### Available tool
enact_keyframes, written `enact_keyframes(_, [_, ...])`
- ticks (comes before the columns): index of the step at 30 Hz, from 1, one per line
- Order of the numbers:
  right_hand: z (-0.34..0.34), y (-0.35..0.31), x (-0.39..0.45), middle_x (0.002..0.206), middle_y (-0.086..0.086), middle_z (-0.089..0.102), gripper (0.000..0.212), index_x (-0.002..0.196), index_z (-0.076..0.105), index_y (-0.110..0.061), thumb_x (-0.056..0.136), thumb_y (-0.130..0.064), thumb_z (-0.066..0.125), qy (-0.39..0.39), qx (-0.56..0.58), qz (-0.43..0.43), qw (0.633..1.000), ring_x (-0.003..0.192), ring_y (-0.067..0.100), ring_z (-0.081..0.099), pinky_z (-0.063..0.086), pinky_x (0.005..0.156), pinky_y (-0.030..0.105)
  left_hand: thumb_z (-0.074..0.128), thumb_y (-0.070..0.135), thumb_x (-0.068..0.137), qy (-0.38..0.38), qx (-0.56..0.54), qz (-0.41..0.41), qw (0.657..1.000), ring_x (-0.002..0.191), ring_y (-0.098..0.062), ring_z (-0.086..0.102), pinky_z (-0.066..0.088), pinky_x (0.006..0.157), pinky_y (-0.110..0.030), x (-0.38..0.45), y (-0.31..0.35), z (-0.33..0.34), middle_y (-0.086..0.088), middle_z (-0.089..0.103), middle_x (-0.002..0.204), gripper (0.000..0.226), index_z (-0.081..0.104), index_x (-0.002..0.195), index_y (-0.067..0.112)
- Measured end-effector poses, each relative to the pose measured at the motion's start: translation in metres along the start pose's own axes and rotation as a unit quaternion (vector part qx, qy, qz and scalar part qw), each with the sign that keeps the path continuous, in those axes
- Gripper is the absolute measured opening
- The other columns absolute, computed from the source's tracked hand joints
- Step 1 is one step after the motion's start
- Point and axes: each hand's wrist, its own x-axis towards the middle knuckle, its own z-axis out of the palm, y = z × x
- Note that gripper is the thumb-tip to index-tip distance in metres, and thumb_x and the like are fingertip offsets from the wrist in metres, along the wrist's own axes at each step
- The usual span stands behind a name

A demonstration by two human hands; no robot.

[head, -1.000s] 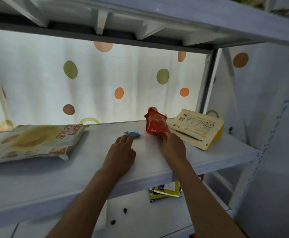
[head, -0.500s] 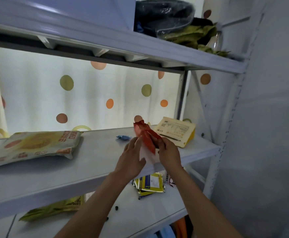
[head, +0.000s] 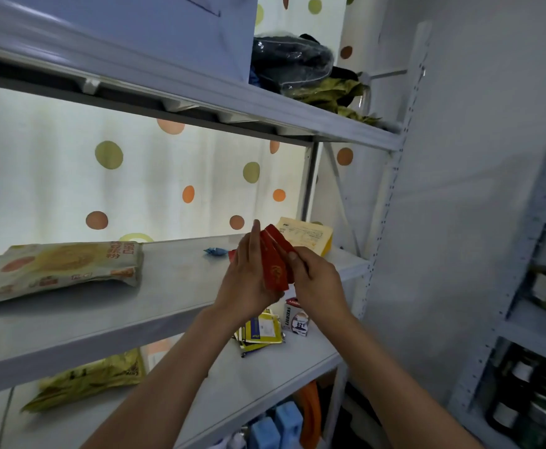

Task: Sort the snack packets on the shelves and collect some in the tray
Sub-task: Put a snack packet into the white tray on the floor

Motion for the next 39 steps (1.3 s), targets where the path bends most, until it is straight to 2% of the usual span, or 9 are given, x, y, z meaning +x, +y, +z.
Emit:
enact_keyframes(5, [-0.013, -0.026, -0.018, 0.102, -0.009, 0.071, 0.028, 0.115, 0.066, -0.027, 0.104, -0.032, 0.041, 0.023, 0.011, -0.011, 1.0, 0.093, 0.012, 0.065, 0.055, 0.082, 0.039, 0.083, 0.044, 0.064, -0.006, -0.066, -0.018, 0.998, 0.133, -0.021, 0.039, 0.048, 0.1, -0.043, -0.008, 0.025, -0.02, 0.0, 0.024, 0.149, 0.128, -0.014, 0.148, 0.038])
enact_keyframes(8, [-0.022, -0.034, -0.023, 0.097, -0.011, 0.069, 0.027, 0.112, 0.067, -0.027, 0.104, -0.031, 0.042, 0.039, 0.026, 0.01, 0.999, 0.09, 0.011, 0.064, 0.056, 0.081, 0.039, 0.081, 0.05, 0.061, -0.022, -0.116, -0.03, 0.993, 0.129, -0.016, 0.044, 0.05, 0.099, -0.041, -0.018, 0.035, -0.027, 0.001, 0.033, 0.145, 0.118, 0.0, 0.146, 0.041])
enact_keyframes(12, [-0.028, -0.032, -0.031, 0.097, -0.009, 0.07, 0.025, 0.109, 0.066, -0.029, 0.103, -0.033, 0.041, 0.036, 0.026, 0.024, 0.999, 0.089, 0.013, 0.065, 0.057, 0.078, 0.042, 0.085, 0.046, 0.059, -0.035, -0.187, -0.042, 0.981, 0.12, -0.011, 0.052, 0.053, 0.095, -0.038, -0.029, 0.042, -0.03, 0.008, 0.045, 0.136, 0.105, 0.018, 0.139, 0.041])
enact_keyframes(23, [-0.03, -0.021, -0.049, 0.112, -0.01, 0.07, 0.024, 0.114, 0.066, -0.033, 0.103, -0.032, 0.045, 0.032, 0.087, 0.059, 0.994, 0.101, 0.008, 0.066, 0.059, 0.086, 0.036, 0.082, 0.046, 0.057, -0.072, -0.227, -0.069, 0.969, 0.118, -0.012, 0.054, 0.055, 0.093, -0.04, -0.052, 0.046, -0.032, 0.009, 0.048, 0.135, 0.099, 0.021, 0.136, 0.043])
enact_keyframes(25, [-0.031, -0.022, -0.053, 0.108, -0.011, 0.07, 0.022, 0.111, 0.067, -0.03, 0.102, -0.032, 0.048, 0.032, 0.109, 0.064, 0.991, 0.099, 0.008, 0.067, 0.059, 0.083, 0.033, 0.081, 0.047, 0.056, -0.068, -0.233, -0.077, 0.967, 0.117, -0.01, 0.054, 0.055, 0.093, -0.039, -0.056, 0.046, -0.032, 0.011, 0.049, 0.134, 0.099, 0.022, 0.135, 0.044])
enact_keyframes(29, [-0.038, -0.015, -0.069, 0.103, -0.007, 0.072, 0.018, 0.113, 0.066, -0.024, 0.098, -0.031, 0.057, 0.005, 0.196, 0.076, 0.978, 0.092, 0.008, 0.069, 0.052, 0.067, 0.016, 0.086, 0.04, 0.059, -0.052, -0.276, -0.111, 0.953, 0.116, -0.007, 0.052, 0.052, 0.093, -0.033, -0.062, 0.042, -0.029, 0.013, 0.05, 0.129, 0.102, 0.023, 0.138, 0.04])
enact_keyframes(32, [-0.032, 0.007, -0.088, 0.103, -0.011, 0.073, 0.018, 0.113, 0.067, -0.027, 0.097, -0.027, 0.058, -0.062, 0.214, 0.11, 0.969, 0.098, 0.003, 0.067, 0.052, 0.076, 0.016, 0.091, 0.037, 0.058, -0.045, -0.324, -0.164, 0.931, 0.111, -0.007, 0.055, 0.05, 0.091, -0.034, -0.067, 0.036, -0.017, 0.017, 0.052, 0.117, 0.105, 0.025, 0.14, 0.038])
enact_keyframes(35, [-0.018, 0.037, -0.114, 0.117, -0.002, 0.071, 0.029, 0.125, 0.065, -0.025, 0.097, -0.018, 0.059, -0.096, 0.257, 0.153, 0.949, 0.112, 0.015, 0.066, 0.054, 0.091, 0.029, 0.092, 0.033, 0.059, -0.048, -0.368, -0.241, 0.897, 0.098, 0.0, 0.06, 0.051, 0.086, -0.027, -0.074, 0.029, 0.006, 0.016, 0.057, 0.11, 0.096, 0.032, 0.134, 0.026])
enact_keyframes(39, [0.006, 0.07, -0.159, 0.12, 0.005, 0.069, 0.037, 0.133, 0.059, -0.019, 0.096, -0.011, 0.06, -0.094, 0.285, 0.229, 0.926, 0.104, 0.011, 0.069, 0.055, 0.084, 0.022, 0.092, 0.035, 0.056, -0.124, -0.45, -0.353, 0.811, 0.097, -0.015, 0.068, 0.053, 0.094, -0.043, -0.097, 0.014, 0.053, 0.001, 0.064, 0.111, 0.092, 0.034, 0.125, 0.017])
